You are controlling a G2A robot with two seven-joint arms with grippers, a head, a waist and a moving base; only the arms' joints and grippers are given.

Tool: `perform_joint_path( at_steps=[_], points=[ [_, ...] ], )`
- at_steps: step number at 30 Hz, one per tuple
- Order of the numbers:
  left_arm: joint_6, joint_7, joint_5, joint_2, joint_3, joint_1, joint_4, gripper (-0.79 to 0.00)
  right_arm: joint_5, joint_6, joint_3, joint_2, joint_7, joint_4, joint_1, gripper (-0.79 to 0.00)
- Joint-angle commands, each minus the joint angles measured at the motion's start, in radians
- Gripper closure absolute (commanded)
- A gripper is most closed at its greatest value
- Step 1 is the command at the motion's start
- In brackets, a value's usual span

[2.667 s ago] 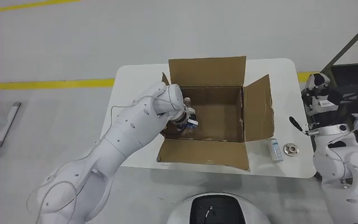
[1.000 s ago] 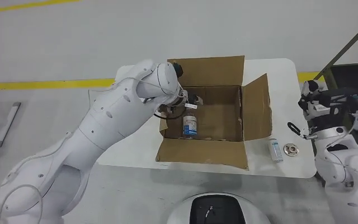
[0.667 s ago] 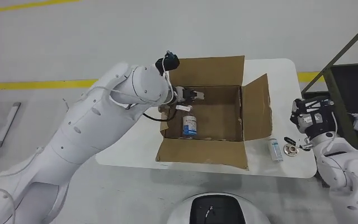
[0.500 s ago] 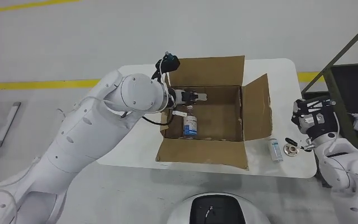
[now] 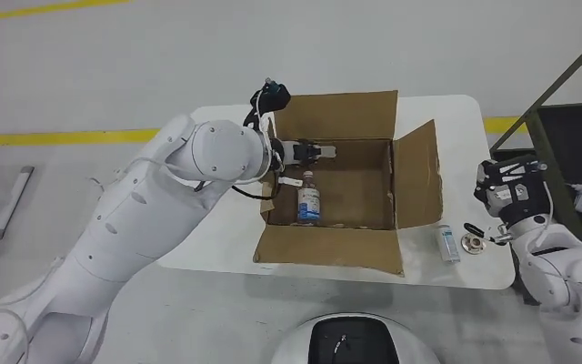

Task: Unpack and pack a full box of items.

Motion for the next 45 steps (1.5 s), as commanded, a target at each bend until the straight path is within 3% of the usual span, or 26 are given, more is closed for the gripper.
perform_joint_path(
  at_steps=[1,8,11,18,30,35,40,44,45],
  points=[
    [-0.006,-0.006,0.01,0.011,-0.032,-0.001,0.004,-0.785,0.006,-0.007,0.009,0.003,0.078,-0.016,0.009,0.0],
    [-0.008,-0.065,0.092,0.06,-0.123,0.016,-0.005,-0.785,0.026,-0.117,0.033,0.022,0.356,-0.049,0.054,0.0],
    [-0.004,-0.066,0.12,0.082,-0.173,0.034,-0.018,-0.785,0.027,-0.18,0.028,0.03,0.427,-0.05,0.067,0.0],
    [0.03,-0.071,0.189,0.132,-0.273,0.101,-0.076,-0.785,0.033,-0.204,0.007,0.04,0.532,-0.026,0.074,0.0],
    [0.032,-0.073,0.191,0.133,-0.276,0.104,-0.079,-0.785,0.031,-0.214,-0.009,0.041,0.519,-0.027,0.062,0.0],
    [0.032,-0.073,0.191,0.133,-0.276,0.104,-0.079,-0.785,0.045,-0.181,-0.058,0.044,0.696,-0.05,0.082,0.0],
    [0.032,-0.073,0.191,0.133,-0.276,0.104,-0.079,-0.785,0.09,-0.053,-0.11,0.041,0.874,-0.098,0.113,0.0],
    [0.032,-0.073,0.191,0.133,-0.276,0.104,-0.079,-0.785,0.059,-0.012,-0.158,0.042,0.932,-0.1,0.116,0.0],
    [0.032,-0.073,0.191,0.133,-0.276,0.104,-0.079,-0.785,0.055,-0.004,-0.165,0.042,0.936,-0.092,0.116,-0.077]
  ],
)
